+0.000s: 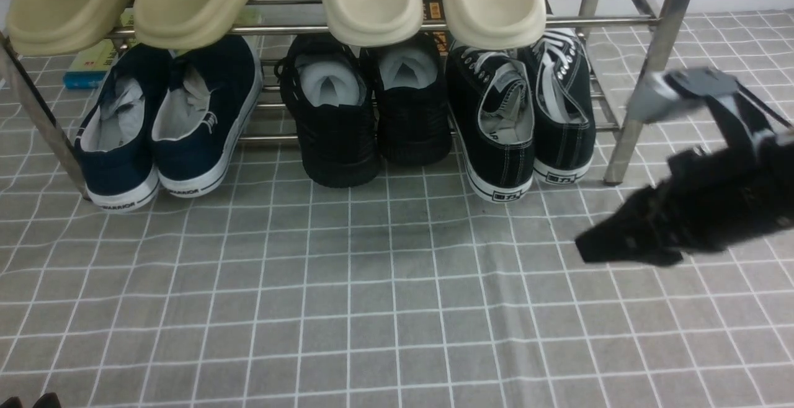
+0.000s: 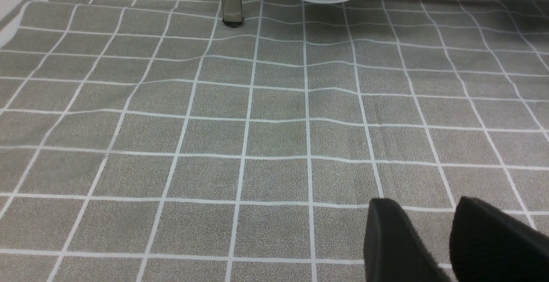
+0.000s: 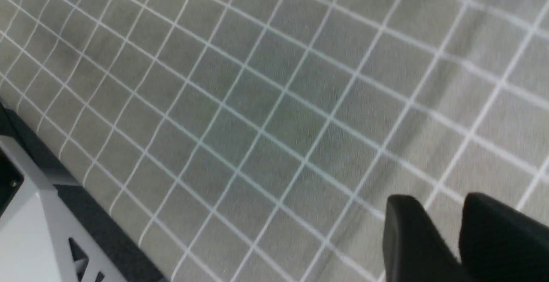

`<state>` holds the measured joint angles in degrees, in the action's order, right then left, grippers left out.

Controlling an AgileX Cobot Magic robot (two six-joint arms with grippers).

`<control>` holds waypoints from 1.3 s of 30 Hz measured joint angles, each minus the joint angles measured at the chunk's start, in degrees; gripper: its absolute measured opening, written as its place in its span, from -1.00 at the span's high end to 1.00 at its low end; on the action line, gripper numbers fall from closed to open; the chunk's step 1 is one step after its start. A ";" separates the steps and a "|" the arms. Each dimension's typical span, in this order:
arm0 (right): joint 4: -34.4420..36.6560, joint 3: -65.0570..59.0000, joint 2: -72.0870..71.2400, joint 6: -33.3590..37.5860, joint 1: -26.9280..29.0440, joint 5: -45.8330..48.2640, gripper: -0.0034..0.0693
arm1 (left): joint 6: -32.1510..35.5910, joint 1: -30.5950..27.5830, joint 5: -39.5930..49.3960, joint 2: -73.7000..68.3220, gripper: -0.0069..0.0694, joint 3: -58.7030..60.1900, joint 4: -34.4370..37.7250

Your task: Take the shoes off the shelf with your hand from the grey coffee tablecloth.

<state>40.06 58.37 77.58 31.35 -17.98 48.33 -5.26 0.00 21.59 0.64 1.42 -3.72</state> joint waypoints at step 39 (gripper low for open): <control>-33.62 33.67 31.83 -21.66 -10.52 -2.17 0.84 | 0.00 0.00 0.00 0.00 0.19 0.00 0.00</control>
<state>6.44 92.04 109.41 9.70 -28.51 46.15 -5.26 0.00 21.59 0.64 1.42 -3.72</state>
